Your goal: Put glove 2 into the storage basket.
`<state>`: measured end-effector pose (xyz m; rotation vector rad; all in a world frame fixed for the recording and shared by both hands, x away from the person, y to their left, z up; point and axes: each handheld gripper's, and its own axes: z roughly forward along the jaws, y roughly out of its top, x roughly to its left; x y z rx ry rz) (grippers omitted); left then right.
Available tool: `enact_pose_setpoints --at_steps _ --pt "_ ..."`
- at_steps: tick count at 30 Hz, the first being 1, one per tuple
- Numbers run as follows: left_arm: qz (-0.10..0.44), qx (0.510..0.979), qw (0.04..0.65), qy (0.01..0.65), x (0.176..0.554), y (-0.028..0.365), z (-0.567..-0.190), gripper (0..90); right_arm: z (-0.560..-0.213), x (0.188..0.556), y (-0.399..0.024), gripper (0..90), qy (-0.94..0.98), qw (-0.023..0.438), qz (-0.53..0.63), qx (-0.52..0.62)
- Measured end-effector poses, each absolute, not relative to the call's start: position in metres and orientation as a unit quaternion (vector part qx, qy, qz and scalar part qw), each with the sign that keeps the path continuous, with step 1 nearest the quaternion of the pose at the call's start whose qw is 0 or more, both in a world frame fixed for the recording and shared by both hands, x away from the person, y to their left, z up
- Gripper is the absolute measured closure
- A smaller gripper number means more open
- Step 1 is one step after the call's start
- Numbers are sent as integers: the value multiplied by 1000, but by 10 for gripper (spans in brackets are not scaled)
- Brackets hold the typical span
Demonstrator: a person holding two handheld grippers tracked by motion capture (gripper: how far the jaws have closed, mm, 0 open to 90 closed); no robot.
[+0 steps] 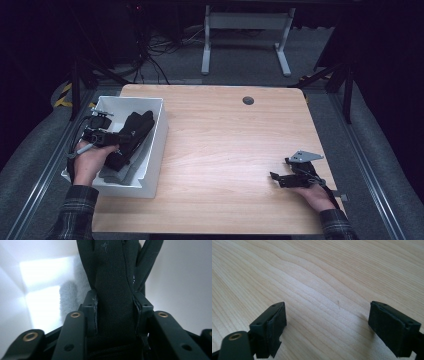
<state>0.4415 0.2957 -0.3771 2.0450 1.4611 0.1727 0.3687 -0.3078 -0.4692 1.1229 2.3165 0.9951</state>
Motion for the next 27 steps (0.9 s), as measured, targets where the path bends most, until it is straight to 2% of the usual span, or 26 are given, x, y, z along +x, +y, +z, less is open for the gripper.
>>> enact_pose_setpoints --at_steps 7,13,22,27 --pt "83 785 267 553 447 286 -392 421 -469 369 -308 152 824 190 354 399" --pt "90 786 268 549 446 287 -389 250 -469 369 -308 152 824 190 354 400" --pt "106 781 307 533 438 288 -358 175 -469 369 -308 152 824 190 354 400" --pt "109 782 330 518 435 283 -345 164 -469 369 -308 152 824 190 354 400"
